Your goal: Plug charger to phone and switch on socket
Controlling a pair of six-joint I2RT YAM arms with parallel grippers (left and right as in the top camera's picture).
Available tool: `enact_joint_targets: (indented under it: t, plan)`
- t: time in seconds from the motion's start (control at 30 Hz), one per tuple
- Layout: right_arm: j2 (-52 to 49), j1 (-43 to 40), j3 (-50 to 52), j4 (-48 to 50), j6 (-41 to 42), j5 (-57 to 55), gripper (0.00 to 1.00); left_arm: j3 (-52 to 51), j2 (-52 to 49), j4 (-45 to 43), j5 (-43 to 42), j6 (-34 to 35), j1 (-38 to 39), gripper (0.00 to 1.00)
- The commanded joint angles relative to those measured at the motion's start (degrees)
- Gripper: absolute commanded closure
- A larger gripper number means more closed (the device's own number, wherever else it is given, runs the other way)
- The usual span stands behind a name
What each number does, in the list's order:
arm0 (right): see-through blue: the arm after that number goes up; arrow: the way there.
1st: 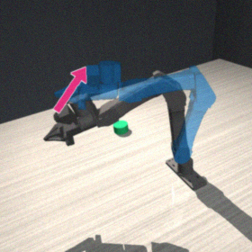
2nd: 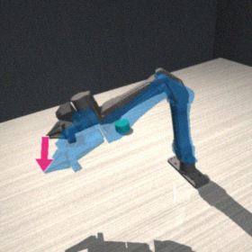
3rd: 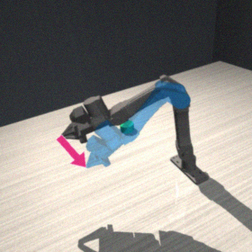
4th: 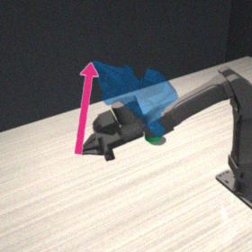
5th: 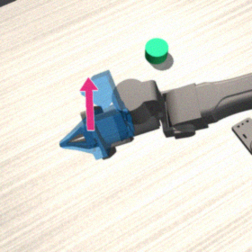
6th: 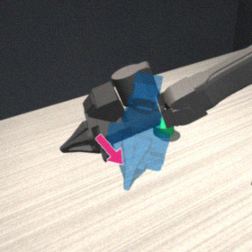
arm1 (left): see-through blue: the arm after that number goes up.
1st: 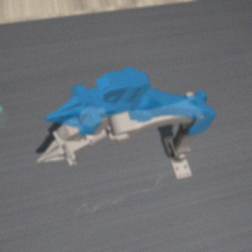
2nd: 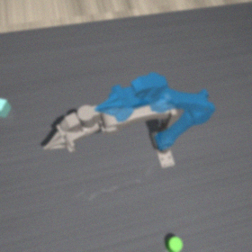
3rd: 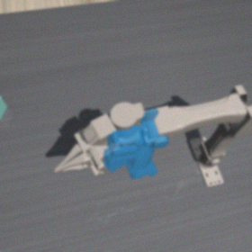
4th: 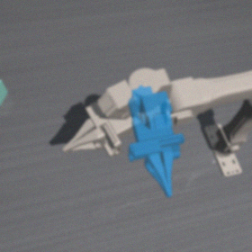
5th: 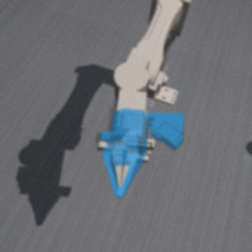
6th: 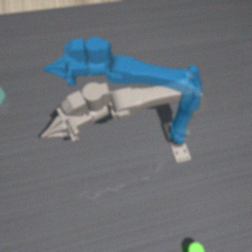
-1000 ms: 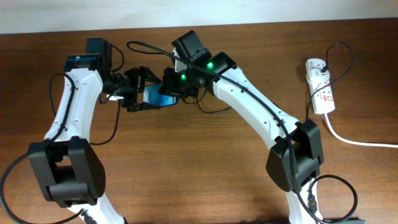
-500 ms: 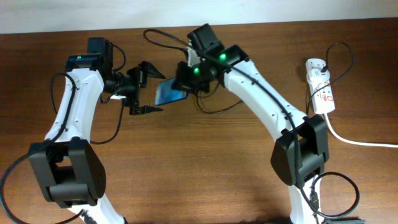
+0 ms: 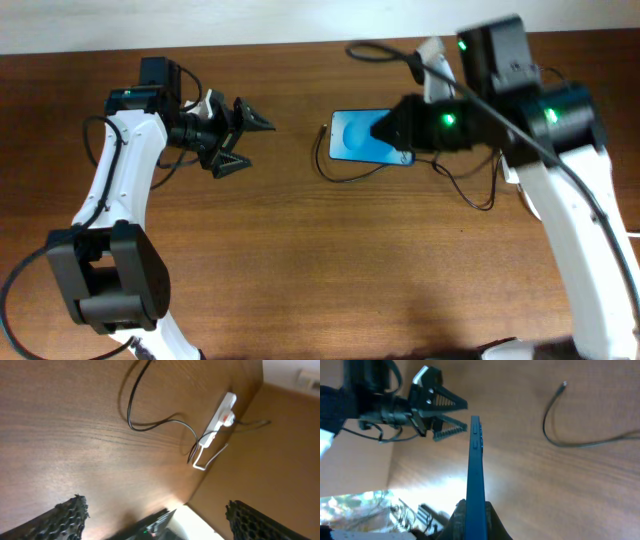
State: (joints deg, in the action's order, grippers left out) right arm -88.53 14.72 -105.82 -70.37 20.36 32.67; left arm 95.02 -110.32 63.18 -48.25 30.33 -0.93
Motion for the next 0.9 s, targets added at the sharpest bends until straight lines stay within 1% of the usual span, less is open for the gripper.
enact_joint_targets:
  t: [0.0, 0.03, 0.1, 0.17, 0.2, 0.27, 0.33, 0.4, 0.47, 0.53, 0.63, 0.67, 0.73, 0.83, 0.87]
  plan:
    - [11.54, -2.47, 14.51, 7.5, 2.01, 0.55, 0.96, 0.44, 1.4, -0.15, -0.61, -8.0, 0.02, 0.0]
    - [17.44, -3.89, 23.71, 13.81, 5.01, 0.57, 0.96, 0.44, 1.4, -0.17, -1.79, -9.88, 0.02, 0.0]
    - [26.34, -6.73, 37.35, 23.91, 10.45, 1.42, 0.96, 0.44, 1.4, -0.2, -3.67, -13.16, 0.07, 0.0]
    - [33.48, -9.27, 48.92, 32.89, 18.12, 1.38, 0.96, 0.44, 1.4, -0.28, -5.57, -15.8, 0.39, 0.0]
    - [35.52, -10.01, 53.35, 36.72, 23.02, 1.38, 0.96, 0.44, 1.4, -0.85, -7.21, -17.97, 0.68, 0.0]
    - [36.46, -10.25, 59.54, 45.29, 30.64, 1.4, 0.96, 0.42, 1.4, -1.81, -10.14, -20.59, 1.09, 0.0]
    - [35.06, -10.25, 64.32, 56.89, 38.8, 1.64, 0.96, 0.26, 1.38, -4.11, -13.07, -21.24, 1.84, 0.0]
    - [32.0, -10.19, 66.29, 67.14, 44.52, 1.64, 0.96, -0.94, 1.38, -9.38, -18.51, -21.2, 3.06, 0.0]
    - [28.57, -10.1, 66.29, 75.25, 47.78, 2.36, 0.96, -2.58, 1.38, -13.0, -21.05, -19.26, 3.72, 0.0]
    - [23.69, -8.57, 66.29, 84.91, 53.57, 2.23, 0.96, -4.46, 1.38, -16.04, -21.33, -12.02, 3.82, 0.0]
    - [14.69, -3.48, 66.29, 100.35, 61.53, -0.52, 0.96, -5.05, 1.38, -22.64, -27.17, -3.8, 3.82, 0.0]
    - [12.15, -1.73, 66.29, 103.71, 63.63, -2.43, 0.96, -5.05, 1.38, -23.5, -27.67, -0.63, 3.82, 0.0]
    - [8.09, 1.6, 66.27, 108.8, 66.18, -7.04, 0.96, -5.05, 1.38, -23.74, -27.67, 3.28, 3.85, 0.0]
    - [4.59, 6.73, 65.81, 111.19, 70.47, -17.84, 0.96, -5.05, 1.38, -24.22, -27.52, 5.11, 3.91, 0.02]
    - [4.13, 9.03, 65.16, 111.34, 70.84, -23.5, 0.96, -5.05, 1.38, -24.22, -27.41, 5.29, 3.96, 0.02]
